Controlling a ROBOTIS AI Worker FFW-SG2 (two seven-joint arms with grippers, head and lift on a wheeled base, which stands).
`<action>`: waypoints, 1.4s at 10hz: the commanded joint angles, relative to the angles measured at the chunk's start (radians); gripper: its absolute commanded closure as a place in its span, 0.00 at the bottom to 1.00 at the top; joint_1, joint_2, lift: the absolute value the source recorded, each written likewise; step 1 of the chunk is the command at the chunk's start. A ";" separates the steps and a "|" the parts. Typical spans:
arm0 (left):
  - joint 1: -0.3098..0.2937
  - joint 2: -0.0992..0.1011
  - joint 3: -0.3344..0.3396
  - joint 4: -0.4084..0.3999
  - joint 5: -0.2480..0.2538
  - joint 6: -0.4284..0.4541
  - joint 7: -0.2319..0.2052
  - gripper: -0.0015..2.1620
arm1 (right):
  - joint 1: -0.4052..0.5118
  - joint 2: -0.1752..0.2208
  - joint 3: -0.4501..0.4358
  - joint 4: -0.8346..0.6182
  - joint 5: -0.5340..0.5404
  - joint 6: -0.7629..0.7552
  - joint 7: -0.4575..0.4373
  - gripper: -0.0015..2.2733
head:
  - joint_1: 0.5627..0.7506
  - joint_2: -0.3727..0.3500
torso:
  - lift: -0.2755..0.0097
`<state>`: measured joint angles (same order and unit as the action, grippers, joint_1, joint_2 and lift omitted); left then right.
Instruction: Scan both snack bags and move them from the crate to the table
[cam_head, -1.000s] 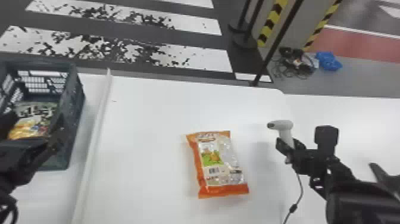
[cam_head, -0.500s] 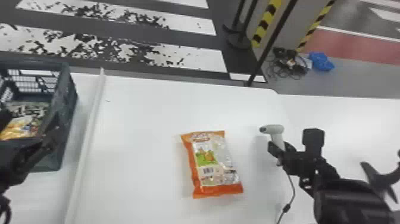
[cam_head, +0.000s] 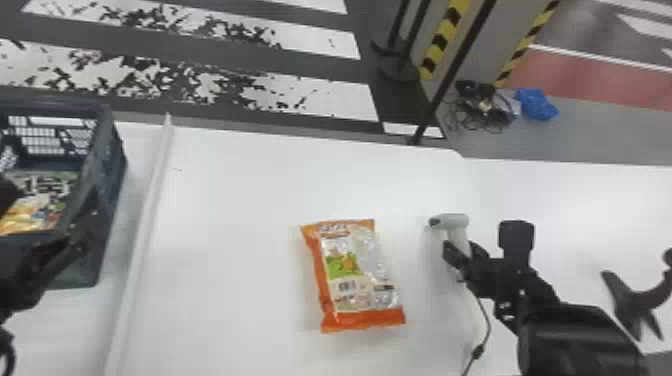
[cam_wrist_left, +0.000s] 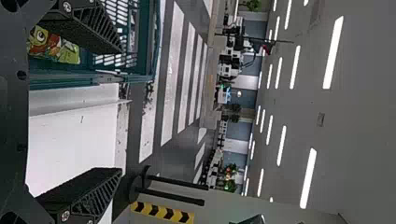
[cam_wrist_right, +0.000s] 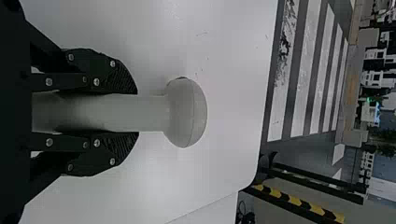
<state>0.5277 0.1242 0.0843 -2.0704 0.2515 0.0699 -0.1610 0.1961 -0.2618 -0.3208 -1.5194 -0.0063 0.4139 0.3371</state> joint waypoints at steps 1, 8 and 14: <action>0.000 0.000 0.000 0.001 0.000 0.000 0.000 0.05 | 0.005 0.004 0.000 0.001 -0.020 -0.010 -0.018 0.45 | 0.70 0.16 | 0.66; -0.003 -0.005 0.003 0.010 0.000 0.000 0.000 0.05 | 0.166 0.033 -0.133 -0.292 -0.242 0.165 0.146 0.05 | 0.70 0.17 | 0.66; -0.005 -0.001 0.002 0.013 0.000 0.000 0.000 0.05 | 0.137 0.026 -0.133 -0.334 -0.305 0.500 0.465 0.05 | 0.70 0.32 | 0.66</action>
<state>0.5230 0.1227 0.0863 -2.0582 0.2515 0.0699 -0.1610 0.3411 -0.2326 -0.4658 -1.8547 -0.3160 0.8798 0.8023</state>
